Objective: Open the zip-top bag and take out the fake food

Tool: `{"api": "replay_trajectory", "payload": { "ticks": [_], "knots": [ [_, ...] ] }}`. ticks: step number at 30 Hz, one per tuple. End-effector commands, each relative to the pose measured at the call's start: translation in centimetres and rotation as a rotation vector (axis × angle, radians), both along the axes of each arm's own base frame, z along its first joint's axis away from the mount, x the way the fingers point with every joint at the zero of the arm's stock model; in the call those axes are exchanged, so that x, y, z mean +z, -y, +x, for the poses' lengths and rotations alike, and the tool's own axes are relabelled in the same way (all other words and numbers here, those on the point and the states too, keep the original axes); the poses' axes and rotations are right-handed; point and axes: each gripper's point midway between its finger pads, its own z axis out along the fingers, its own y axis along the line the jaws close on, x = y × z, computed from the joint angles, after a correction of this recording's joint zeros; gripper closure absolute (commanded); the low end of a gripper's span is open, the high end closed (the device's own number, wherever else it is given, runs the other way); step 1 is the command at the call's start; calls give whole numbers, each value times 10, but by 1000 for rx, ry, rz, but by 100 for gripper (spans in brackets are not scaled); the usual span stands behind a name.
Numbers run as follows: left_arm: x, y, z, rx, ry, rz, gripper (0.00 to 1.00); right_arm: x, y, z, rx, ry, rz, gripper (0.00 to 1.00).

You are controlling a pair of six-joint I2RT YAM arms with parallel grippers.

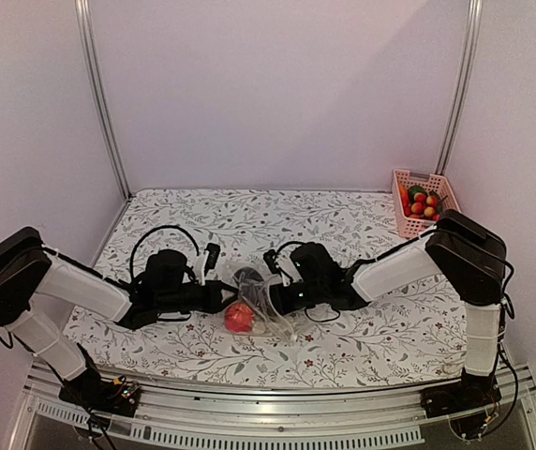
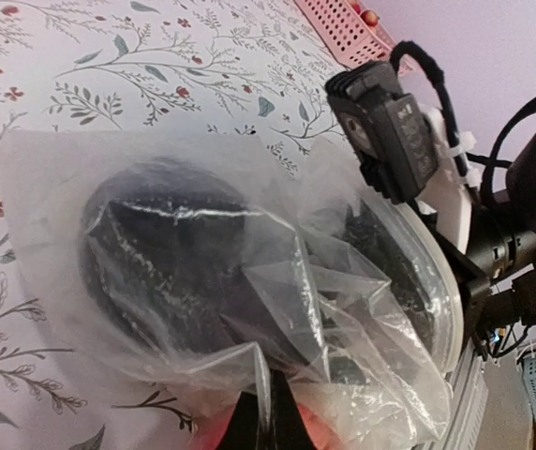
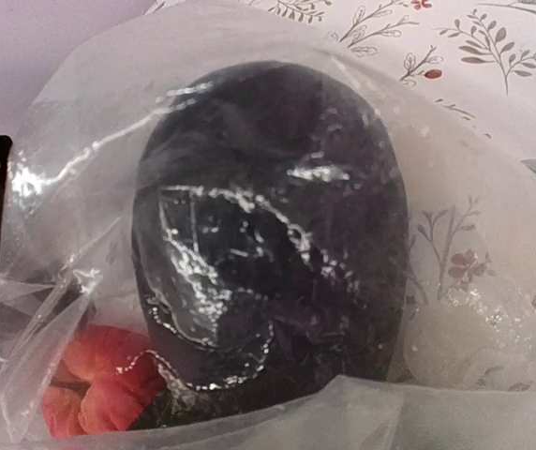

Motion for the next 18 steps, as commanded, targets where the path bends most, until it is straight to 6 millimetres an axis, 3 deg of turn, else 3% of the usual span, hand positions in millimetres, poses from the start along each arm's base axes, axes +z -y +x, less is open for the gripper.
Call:
{"api": "replay_trajectory", "payload": {
  "ticks": [1,4,18],
  "knots": [
    [-5,-14,10,81,32,122,100,26,7,-3,6,54,-5,67],
    [-10,-32,17,154,44,191,100,32,12,-5,5,64,-12,68],
    [-15,-95,36,379,15,265,100,13,52,-24,0,59,-118,70]
  ]
}}
